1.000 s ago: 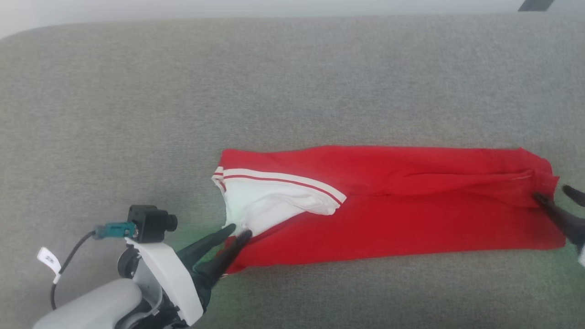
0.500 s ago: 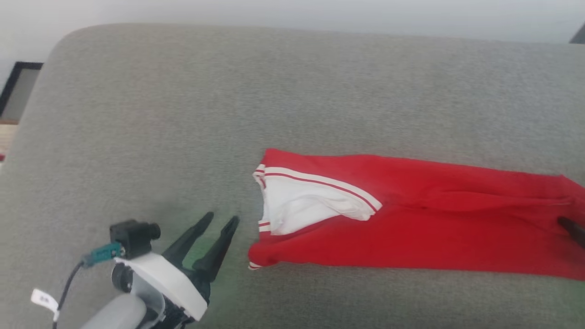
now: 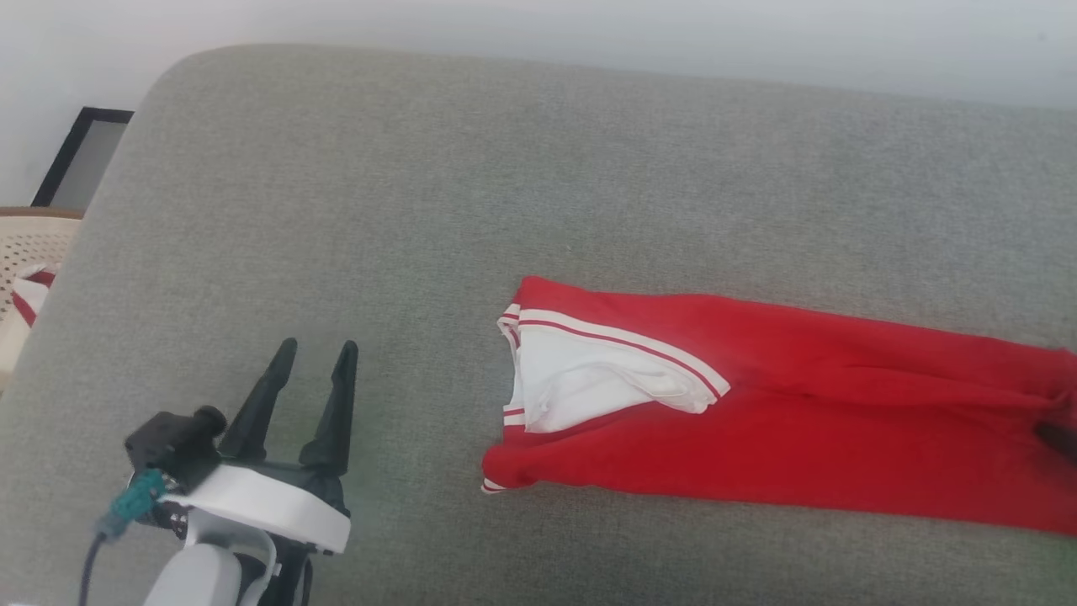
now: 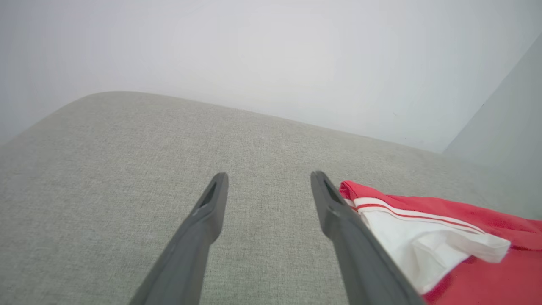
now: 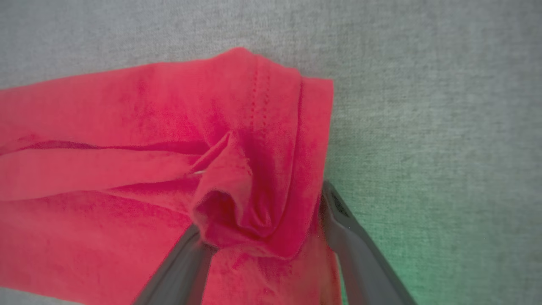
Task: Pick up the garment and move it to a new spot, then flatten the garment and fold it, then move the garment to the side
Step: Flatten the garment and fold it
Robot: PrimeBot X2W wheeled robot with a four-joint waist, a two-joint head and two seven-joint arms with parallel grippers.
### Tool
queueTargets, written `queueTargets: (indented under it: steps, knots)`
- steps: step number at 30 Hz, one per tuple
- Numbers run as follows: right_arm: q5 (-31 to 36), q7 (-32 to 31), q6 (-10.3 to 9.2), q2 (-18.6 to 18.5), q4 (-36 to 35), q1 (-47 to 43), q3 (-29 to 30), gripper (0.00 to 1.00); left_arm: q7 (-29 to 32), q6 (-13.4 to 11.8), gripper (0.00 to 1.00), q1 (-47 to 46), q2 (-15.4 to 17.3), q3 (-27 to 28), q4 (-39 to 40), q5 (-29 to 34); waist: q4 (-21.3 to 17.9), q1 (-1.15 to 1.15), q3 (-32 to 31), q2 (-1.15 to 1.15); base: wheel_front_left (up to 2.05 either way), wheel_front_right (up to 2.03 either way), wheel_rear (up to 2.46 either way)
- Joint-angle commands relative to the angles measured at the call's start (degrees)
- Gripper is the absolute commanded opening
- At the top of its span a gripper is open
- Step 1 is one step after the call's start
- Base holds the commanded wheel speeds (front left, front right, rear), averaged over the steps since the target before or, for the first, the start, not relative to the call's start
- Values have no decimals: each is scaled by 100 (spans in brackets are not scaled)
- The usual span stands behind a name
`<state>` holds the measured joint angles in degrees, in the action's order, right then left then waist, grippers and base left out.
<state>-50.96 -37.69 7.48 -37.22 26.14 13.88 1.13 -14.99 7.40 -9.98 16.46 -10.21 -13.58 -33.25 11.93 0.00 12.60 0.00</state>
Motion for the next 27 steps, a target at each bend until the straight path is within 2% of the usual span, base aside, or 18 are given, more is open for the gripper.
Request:
queueTargets:
  steps: [1,3,4,6,7,8,9,12,19,27]
  knots:
    - [104,-166,2,295,100,-24,-107,100,-25,11,100,108,-141,219,182,424,-14,0,6,0,0,0,0]
    - [178,-209,2,372,108,17,-107,100,-25,11,100,164,-238,329,259,607,-20,0,9,0,0,0,0]
    - [306,-289,9,509,105,78,-113,100,-25,11,100,236,-345,459,407,1007,-37,0,20,0,0,0,0]
    - [361,-318,15,568,99,111,-124,100,-25,11,100,267,-400,498,456,1148,-50,0,26,0,0,0,0]
    - [426,-347,15,611,101,137,-122,83,-25,11,100,303,-456,548,489,1217,-64,0,34,0,0,0,0]
    - [494,-360,15,649,105,169,-111,22,-25,11,100,313,-486,604,531,1301,-84,0,43,0,0,0,0]
    - [539,-358,15,693,101,202,-96,0,-25,11,100,320,-502,648,570,1383,-107,0,50,0,0,0,0]
    - [683,-268,11,724,78,312,37,0,-25,11,100,419,-560,710,605,1519,-200,0,57,0,0,0,0]
    - [1024,66,-6,461,156,508,788,0,-25,11,100,491,-576,796,750,1501,-492,0,90,0,0,0,0]
    - [1826,689,-3,-80,681,846,1989,0,-25,11,100,430,-533,742,1002,1535,-805,0,180,0,0,0,0]
